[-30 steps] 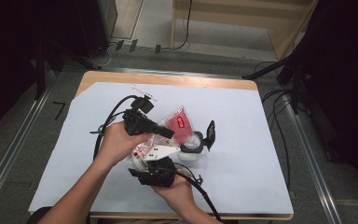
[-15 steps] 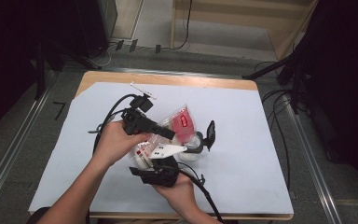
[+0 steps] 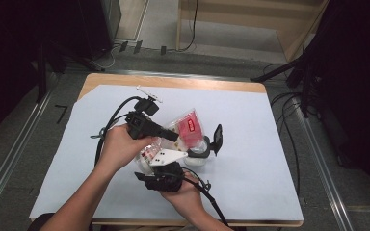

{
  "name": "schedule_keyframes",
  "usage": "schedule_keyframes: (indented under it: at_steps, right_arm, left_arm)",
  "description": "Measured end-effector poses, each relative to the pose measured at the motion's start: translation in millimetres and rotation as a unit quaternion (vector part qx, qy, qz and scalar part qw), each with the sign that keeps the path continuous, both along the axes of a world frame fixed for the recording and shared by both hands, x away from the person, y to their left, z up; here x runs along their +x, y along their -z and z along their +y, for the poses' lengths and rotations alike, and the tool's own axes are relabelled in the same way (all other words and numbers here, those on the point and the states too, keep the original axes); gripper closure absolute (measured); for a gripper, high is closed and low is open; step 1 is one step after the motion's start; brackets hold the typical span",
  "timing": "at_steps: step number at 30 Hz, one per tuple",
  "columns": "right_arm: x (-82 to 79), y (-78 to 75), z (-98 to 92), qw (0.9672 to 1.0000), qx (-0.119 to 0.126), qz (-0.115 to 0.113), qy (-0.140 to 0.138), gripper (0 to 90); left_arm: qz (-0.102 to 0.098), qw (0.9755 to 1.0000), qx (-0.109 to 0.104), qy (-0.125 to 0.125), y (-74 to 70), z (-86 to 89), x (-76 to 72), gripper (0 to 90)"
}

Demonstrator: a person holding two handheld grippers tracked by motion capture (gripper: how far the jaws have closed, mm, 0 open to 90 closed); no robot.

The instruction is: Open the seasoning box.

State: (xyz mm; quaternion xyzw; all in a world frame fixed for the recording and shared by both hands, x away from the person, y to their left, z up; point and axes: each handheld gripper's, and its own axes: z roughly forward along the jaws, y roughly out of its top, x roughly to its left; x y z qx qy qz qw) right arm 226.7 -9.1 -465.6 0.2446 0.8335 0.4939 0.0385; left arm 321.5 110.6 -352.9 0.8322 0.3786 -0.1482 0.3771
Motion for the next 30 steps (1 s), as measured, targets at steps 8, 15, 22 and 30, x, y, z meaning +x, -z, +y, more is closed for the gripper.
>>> schedule_keyframes:
  at_steps: [8, 15, 22, 30]
  right_arm:
    - [-0.3, -3.0, 0.9, 1.0000, 0.003, 0.006, -0.004, 60.7]
    - [3.6, -8.6, -3.7, 0.9986, 0.039, 0.034, -0.008, 60.8]
    - [4.2, -15.3, -4.6, 0.9979, 0.046, 0.043, -0.014, 60.8]
    - [7.2, -17.7, -6.4, 0.9985, 0.039, 0.038, -0.011, 61.0]
  left_arm:
    - [0.007, 0.9999, -0.009, -0.007, 1.0, -1.6, 0.4, 78.5]
    - [-0.016, 0.9998, 0.008, 0.001, -10.2, -5.8, -1.0, 73.0]
    - [-0.009, 0.9994, 0.033, 0.002, -16.9, -10.2, 1.7, 81.2]
    - [-0.003, 0.9998, 0.019, -0.006, -16.1, -9.3, 5.6, 80.7]
